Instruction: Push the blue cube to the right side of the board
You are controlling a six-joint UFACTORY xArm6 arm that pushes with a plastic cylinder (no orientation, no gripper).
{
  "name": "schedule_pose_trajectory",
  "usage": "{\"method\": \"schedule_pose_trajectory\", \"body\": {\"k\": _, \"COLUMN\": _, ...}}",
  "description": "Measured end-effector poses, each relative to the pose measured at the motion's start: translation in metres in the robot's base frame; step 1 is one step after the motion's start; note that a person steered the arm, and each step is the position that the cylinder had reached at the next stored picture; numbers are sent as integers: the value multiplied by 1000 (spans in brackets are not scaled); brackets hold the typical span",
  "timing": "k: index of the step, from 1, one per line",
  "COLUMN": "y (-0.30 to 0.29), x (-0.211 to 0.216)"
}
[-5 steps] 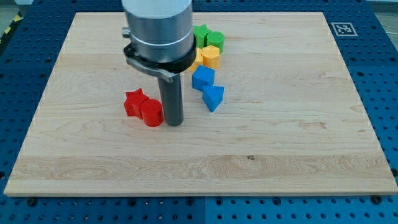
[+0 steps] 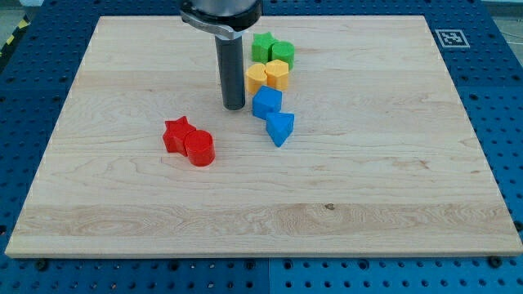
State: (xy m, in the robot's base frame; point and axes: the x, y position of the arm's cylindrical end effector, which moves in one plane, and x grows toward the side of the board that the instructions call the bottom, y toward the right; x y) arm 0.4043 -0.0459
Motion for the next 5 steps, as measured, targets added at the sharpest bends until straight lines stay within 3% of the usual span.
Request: {"method": "schedule_pose_trajectory", "body": {"k": 5, "y": 57, "x": 6}}
